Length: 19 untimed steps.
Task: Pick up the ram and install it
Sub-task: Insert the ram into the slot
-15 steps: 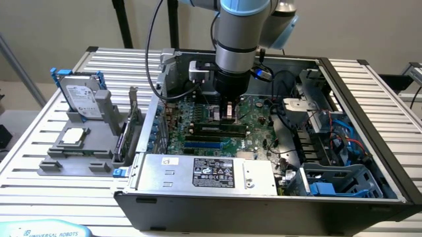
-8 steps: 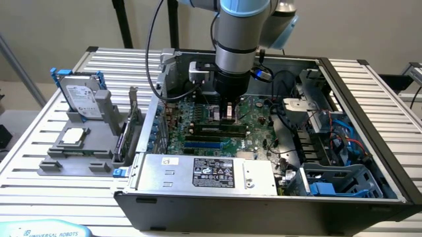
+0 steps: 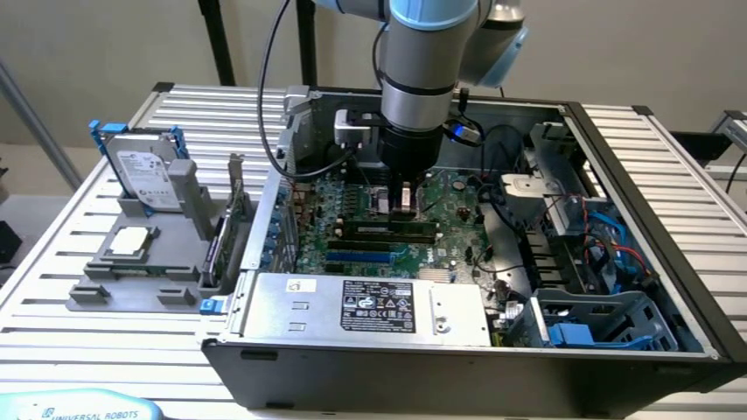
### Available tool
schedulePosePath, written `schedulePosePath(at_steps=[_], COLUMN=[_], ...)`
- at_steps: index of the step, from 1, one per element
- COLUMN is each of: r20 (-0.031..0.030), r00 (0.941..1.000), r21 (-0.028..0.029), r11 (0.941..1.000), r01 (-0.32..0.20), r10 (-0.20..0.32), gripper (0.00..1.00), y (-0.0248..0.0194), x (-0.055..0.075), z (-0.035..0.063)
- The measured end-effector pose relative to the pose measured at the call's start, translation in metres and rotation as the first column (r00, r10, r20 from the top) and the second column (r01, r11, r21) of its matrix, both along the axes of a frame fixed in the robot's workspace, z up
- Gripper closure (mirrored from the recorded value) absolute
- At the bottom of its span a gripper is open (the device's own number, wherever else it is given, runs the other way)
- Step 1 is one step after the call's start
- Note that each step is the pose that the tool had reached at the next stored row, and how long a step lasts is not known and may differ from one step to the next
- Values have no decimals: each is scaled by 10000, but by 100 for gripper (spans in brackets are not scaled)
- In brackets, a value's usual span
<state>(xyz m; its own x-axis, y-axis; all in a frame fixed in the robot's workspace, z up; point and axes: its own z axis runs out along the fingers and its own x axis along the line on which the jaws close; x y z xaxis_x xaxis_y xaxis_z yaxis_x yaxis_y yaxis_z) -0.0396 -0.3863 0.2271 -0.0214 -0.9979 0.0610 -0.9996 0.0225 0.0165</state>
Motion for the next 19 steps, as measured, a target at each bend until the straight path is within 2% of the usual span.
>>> schedulePosePath(at_steps=[16,18,19], r20=[-2,0,1], r00=[10000,10000,10000], r21=[-9,-5,-3], r11=[10000,10000,10000], r01=[0,0,1], r10=[0,0,-1], gripper=[87,85,79], y=[6,7,7], x=[-3,-3,-3], z=[-27,-20,-4])
